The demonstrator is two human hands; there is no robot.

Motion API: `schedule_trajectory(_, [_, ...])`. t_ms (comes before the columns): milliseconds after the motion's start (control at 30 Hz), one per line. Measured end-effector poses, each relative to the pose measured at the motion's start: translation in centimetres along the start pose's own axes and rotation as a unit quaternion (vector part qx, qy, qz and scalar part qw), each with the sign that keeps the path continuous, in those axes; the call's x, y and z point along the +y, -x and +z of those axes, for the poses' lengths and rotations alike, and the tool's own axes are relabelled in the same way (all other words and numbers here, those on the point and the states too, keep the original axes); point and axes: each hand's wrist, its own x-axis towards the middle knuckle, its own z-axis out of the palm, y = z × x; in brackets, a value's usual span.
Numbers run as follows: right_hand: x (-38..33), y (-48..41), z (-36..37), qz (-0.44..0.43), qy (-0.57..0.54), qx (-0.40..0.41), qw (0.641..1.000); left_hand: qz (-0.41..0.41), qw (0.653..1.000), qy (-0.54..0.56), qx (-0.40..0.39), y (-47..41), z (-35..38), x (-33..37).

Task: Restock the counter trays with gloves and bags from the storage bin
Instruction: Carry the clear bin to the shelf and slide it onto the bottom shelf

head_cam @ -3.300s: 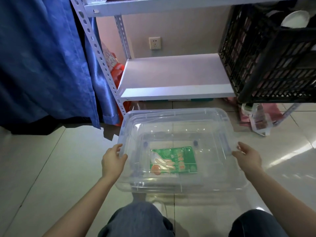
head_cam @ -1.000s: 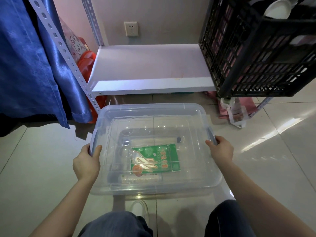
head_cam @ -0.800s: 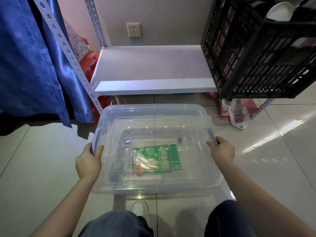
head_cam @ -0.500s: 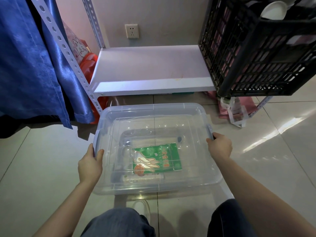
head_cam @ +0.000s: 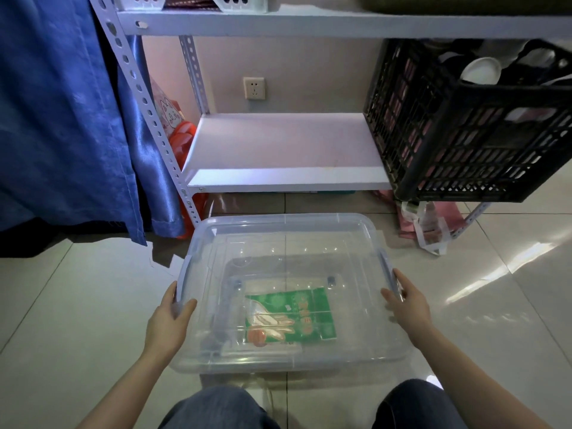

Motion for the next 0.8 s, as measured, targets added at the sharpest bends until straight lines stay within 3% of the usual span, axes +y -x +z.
schedule_trajectory(233, [-3.8,1.3,-3.8,-0.05,-0.037,0.016,0.998,0.017,0.997,0.045,0.052,1.6,-2.4,3.3])
schedule_trajectory(567, [-14.1,2.0,-10.3,-0.163,-0.099,0.067,0.979,0.113,0.982,0.104,0.112,-0.4,-8.7,15.4])
schedule_trajectory(800, [-19.7,-0.1,-12.0,-0.191,-0.121,0.097,0.969,0.137,0.977,0.132,0.095,-4.4,-10.3,22.1])
